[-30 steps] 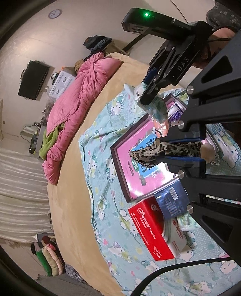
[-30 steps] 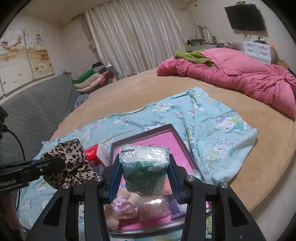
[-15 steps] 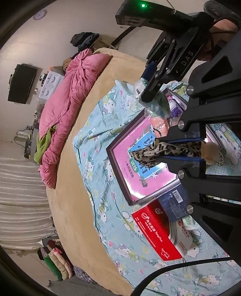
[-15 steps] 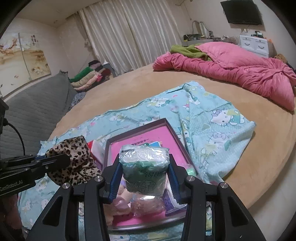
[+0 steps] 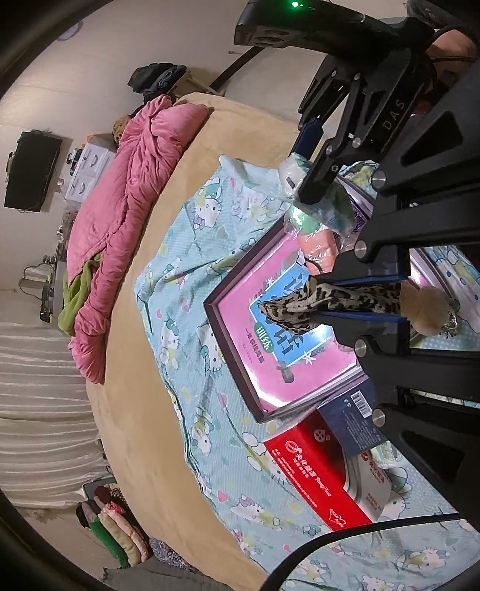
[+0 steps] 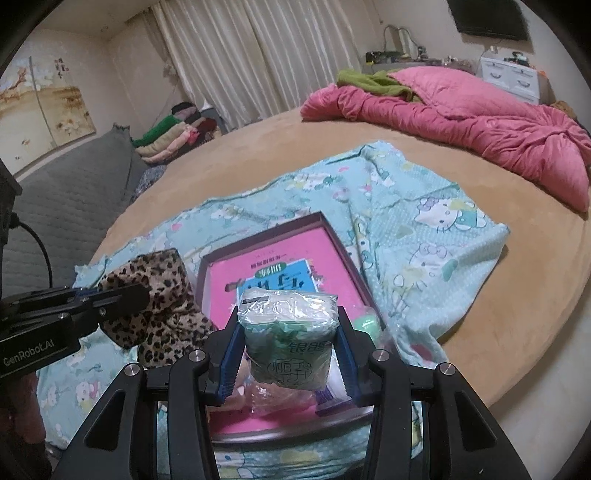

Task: Organize soft objects
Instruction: 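Carry the leopard scrunchie with the left tool while the right tool carries the tissue pack over the tray, then open the left tool to drop the scrunchie into the tray while the right tool lowers the tissue pack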

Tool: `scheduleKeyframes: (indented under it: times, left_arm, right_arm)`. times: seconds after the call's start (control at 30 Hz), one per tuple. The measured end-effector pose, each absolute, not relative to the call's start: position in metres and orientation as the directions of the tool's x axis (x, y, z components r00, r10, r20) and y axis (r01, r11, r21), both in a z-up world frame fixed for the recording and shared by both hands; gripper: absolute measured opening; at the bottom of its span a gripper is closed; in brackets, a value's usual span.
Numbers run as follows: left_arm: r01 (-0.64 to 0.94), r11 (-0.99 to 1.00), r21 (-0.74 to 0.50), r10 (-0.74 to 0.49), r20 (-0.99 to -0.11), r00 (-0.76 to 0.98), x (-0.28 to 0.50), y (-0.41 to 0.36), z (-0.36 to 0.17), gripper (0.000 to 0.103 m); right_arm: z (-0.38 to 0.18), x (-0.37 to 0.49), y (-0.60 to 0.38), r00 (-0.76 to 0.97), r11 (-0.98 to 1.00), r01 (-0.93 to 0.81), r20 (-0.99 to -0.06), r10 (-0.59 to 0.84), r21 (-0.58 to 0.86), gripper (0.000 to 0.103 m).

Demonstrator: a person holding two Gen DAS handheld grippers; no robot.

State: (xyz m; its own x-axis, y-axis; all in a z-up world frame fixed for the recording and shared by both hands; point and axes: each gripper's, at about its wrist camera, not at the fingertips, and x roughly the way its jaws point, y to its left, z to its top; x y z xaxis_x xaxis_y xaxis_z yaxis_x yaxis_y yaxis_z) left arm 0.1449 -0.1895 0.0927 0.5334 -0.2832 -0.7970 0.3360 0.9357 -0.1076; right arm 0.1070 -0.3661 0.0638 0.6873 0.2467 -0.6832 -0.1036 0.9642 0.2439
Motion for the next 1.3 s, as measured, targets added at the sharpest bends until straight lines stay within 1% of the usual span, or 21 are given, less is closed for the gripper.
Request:
scheduleKeyframes:
  times: [0.6,0.77,0.97,1.3]
  left_arm:
    - [0.328,0.937,-0.117,-0.283,-0.806,0.521,0.17,-0.192,0.08,0.012]
    - [0.306,0.941,-0.144,-0.283,-0.829,0.482,0.188,-0.188,0.061,0.012]
    - [0.27,0.952,-0.146,-0.258,-0.854,0.451,0.201,-0.18,0.041,0.012]
    - [0.24,0.959,-0.148,-0.241,-0.871,0.427,0.204,-0.169,0.021,0.012]
  right_arm:
    - [0.052,0.114,-0.367,0.658,0.959,-0.103,-0.705,0.263,0.262,0.047]
    - [0.046,0.119,-0.367,0.635,0.962,-0.102,-0.728,0.259,0.252,0.047]
    - [0.032,0.126,-0.36,0.607,0.965,-0.101,-0.754,0.251,0.24,0.047]
    - [0.023,0.143,-0.345,0.622,0.972,-0.116,-0.748,0.232,0.205,0.048]
